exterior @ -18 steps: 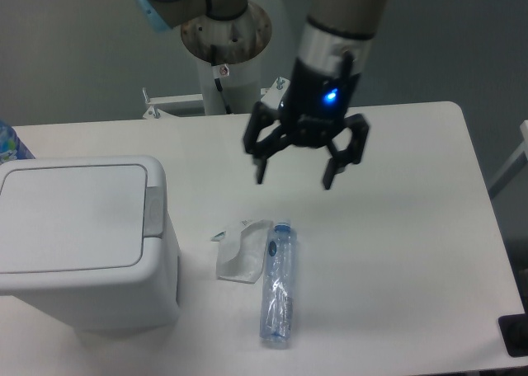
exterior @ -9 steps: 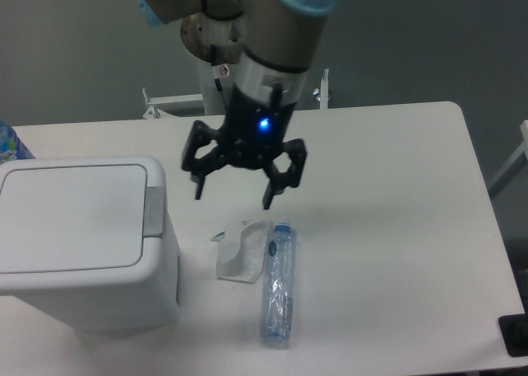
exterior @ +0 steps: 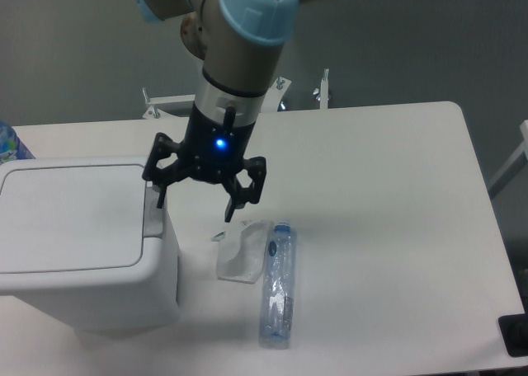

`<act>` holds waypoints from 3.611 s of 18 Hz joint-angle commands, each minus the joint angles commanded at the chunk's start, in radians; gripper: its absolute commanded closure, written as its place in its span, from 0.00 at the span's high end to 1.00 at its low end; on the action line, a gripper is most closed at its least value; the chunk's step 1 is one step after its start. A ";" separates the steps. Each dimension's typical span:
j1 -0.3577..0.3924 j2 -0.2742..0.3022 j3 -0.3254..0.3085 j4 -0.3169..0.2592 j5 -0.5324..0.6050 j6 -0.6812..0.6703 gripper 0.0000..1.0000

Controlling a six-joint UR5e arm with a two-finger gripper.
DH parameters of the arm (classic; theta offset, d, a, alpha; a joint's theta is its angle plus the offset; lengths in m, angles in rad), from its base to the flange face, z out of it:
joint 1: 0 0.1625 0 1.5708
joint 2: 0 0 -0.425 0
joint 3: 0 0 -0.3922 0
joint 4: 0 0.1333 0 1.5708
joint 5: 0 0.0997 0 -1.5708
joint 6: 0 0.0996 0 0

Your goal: Open the trash can

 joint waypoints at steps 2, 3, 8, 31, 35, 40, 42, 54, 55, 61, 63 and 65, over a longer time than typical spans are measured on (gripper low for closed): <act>0.000 0.002 -0.008 0.000 0.000 0.003 1.00; 0.000 0.002 -0.011 0.000 0.000 0.003 1.00; 0.000 -0.002 -0.011 0.014 0.000 0.002 1.00; -0.002 -0.008 -0.025 0.037 0.002 0.003 1.00; -0.002 -0.009 -0.026 0.041 0.002 0.002 1.00; -0.002 -0.012 -0.025 0.041 0.002 0.002 1.00; -0.002 -0.014 -0.025 0.043 0.002 0.002 1.00; 0.000 -0.015 -0.025 0.043 0.003 0.003 1.00; 0.000 -0.015 -0.025 0.043 0.003 0.003 1.00; 0.002 -0.008 -0.008 0.040 0.000 0.006 1.00; 0.015 -0.002 0.021 0.055 0.000 0.005 1.00; 0.061 -0.002 0.064 0.058 0.000 0.002 1.00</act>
